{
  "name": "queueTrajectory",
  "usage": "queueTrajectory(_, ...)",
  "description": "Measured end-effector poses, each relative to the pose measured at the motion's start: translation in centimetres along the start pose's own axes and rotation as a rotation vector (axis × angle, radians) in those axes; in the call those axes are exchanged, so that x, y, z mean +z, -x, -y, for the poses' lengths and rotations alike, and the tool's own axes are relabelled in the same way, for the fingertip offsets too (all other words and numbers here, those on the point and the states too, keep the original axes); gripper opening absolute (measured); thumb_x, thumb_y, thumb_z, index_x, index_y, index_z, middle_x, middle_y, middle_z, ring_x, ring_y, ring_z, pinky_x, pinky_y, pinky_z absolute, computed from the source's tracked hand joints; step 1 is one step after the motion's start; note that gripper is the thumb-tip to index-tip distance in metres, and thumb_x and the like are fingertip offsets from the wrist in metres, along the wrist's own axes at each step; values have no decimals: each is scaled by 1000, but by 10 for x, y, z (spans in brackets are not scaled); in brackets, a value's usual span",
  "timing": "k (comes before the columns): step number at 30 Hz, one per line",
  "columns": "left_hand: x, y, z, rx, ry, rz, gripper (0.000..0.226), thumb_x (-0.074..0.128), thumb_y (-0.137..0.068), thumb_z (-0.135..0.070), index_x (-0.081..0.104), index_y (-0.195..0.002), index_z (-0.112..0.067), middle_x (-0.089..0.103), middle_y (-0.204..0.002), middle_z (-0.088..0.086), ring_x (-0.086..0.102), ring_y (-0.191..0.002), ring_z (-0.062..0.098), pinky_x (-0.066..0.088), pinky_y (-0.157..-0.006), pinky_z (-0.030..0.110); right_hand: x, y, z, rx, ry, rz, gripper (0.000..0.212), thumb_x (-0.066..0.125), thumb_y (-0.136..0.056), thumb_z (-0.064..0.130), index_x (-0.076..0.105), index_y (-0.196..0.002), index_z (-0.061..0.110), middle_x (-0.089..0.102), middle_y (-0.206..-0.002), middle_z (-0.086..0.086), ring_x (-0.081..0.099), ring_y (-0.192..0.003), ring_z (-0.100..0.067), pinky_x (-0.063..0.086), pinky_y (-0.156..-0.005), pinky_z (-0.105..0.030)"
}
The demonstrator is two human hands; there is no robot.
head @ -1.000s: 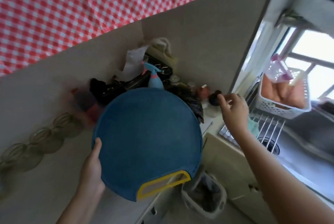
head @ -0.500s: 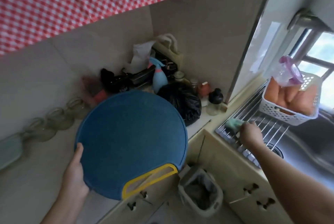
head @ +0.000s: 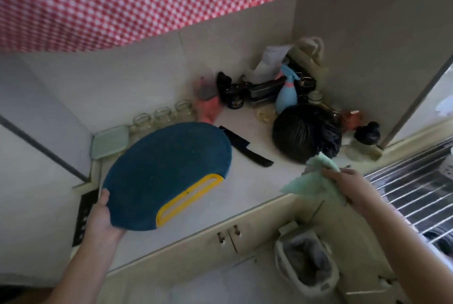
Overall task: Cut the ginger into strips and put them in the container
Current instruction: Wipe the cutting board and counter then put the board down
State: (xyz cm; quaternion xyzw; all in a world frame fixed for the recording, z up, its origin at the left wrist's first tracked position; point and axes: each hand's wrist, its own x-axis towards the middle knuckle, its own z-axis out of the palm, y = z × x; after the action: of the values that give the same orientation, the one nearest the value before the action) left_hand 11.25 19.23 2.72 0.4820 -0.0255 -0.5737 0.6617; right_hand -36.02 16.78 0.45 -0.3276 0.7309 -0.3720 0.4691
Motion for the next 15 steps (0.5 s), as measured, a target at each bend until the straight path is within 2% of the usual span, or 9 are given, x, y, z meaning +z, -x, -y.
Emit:
queueTrajectory(1,-8,1,-7,52,-36,-38,36,29,-100,-38,59,-105,-20,65,-107,1,57,-105,24,50,-81,36,15,0,2,3,-9,38,12,65,-87,20,70,-92,9,72,-87,-14,68,-82,-32,55,-83,-46)
queueTrajectory(3,-18,0,-18,98,-74,-32,36,25,-101,-37,59,-107,-24,64,-106,-3,57,-102,21,47,-84,39,48,3,6,-42,-17,72,8,62,-91,18,68,-92,12,70,-89,-11,67,-84,-29,55,-77,-42)
queueTrajectory(5,-26,-3,-30,135,-134,-79,38,22,-102,-37,56,-114,-23,60,-112,-1,58,-97,19,44,-89,39,81,6,8,-156,37,-13,11,54,-94,18,63,-100,14,66,-85,-6,64,-81,-25,52,-67,-35)
queueTrajectory(6,-29,-5,-36,147,-137,-99,40,22,-102,-37,53,-122,-22,58,-118,1,57,-97,19,42,-92,39,96,6,8,-213,94,-64,15,51,-95,19,63,-103,14,65,-84,-6,64,-81,-27,51,-66,-36)
queueTrajectory(7,-34,-8,-42,136,-128,-99,42,22,-102,-38,50,-129,-21,56,-122,2,56,-99,21,40,-95,41,111,8,5,-252,131,-87,20,49,-96,21,63,-109,13,65,-87,-7,65,-84,-30,52,-69,-42)
queueTrajectory(9,-41,-11,-55,105,-145,-113,43,23,-101,-40,49,-130,-22,56,-123,3,54,-105,25,38,-98,43,142,9,-6,-373,398,-46,35,53,-96,29,54,-127,13,60,-114,-13,61,-105,-37,50,-86,-49)
queueTrajectory(11,-49,-18,-66,89,-173,-119,39,26,-101,-43,54,-120,-24,59,-115,1,55,-103,25,40,-95,43,173,-3,-30,-465,737,76,66,52,-91,54,39,-143,15,33,-144,-20,40,-131,-42,36,-104,-53)
queueTrajectory(13,-56,-27,-75,79,-181,-105,39,29,-100,-44,53,-122,-24,60,-111,-1,56,-100,24,41,-92,44,194,-7,-40,-336,806,170,85,24,-87,74,25,-151,19,8,-158,-13,11,-145,-35,15,-116,-49)
queueTrajectory(15,-61,-37,-84,65,-184,-118,42,32,-99,-46,50,-129,-24,60,-115,0,57,-102,24,43,-89,45,204,-19,-49,-313,790,89,71,23,-93,59,18,-152,20,1,-160,-11,1,-147,-31,8,-119,-46)
